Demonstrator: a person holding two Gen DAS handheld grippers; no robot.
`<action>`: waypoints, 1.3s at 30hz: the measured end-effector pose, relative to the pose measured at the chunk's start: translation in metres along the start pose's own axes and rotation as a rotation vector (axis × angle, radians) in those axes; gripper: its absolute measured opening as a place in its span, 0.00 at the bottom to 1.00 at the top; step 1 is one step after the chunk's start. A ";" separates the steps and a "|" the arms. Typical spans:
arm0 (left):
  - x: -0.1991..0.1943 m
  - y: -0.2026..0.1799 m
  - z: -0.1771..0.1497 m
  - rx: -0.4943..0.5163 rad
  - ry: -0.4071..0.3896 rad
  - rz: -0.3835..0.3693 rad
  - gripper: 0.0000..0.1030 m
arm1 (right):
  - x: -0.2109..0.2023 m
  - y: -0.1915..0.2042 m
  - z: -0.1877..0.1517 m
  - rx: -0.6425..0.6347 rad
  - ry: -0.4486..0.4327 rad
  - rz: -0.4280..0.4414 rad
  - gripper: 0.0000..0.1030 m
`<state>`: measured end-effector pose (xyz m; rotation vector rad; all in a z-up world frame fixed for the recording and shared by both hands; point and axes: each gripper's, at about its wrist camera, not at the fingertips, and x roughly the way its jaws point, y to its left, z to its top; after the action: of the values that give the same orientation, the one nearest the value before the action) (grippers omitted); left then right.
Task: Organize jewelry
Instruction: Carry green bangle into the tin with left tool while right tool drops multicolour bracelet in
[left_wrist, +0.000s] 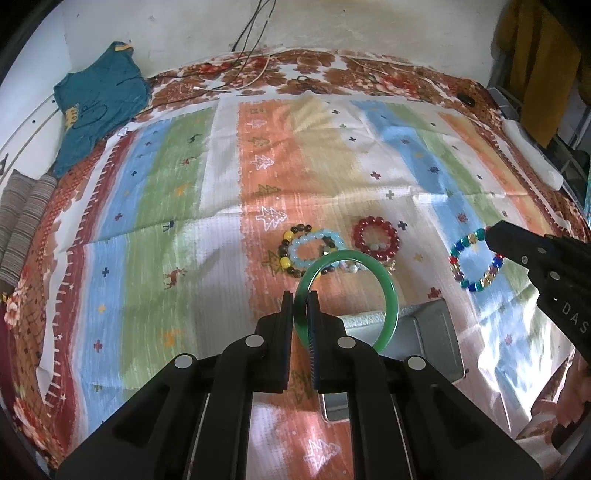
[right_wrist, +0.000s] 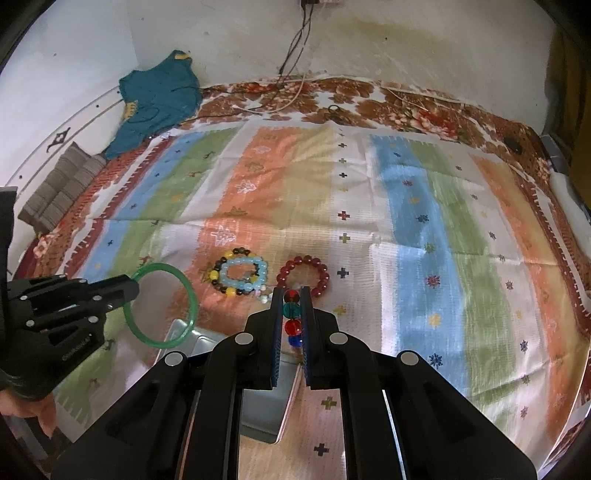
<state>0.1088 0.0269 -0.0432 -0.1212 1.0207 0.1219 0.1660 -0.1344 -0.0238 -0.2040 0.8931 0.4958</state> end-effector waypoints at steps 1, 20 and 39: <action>-0.001 -0.001 -0.001 0.005 0.002 0.001 0.07 | -0.002 0.002 -0.001 -0.003 -0.002 0.002 0.10; -0.008 -0.022 -0.023 0.049 0.042 -0.041 0.08 | -0.013 0.019 -0.032 -0.043 0.036 0.056 0.10; -0.001 -0.005 -0.018 0.004 0.041 0.030 0.45 | 0.006 0.003 -0.037 -0.008 0.103 -0.028 0.36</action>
<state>0.0934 0.0187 -0.0513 -0.1053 1.0638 0.1454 0.1421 -0.1440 -0.0508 -0.2507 0.9879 0.4660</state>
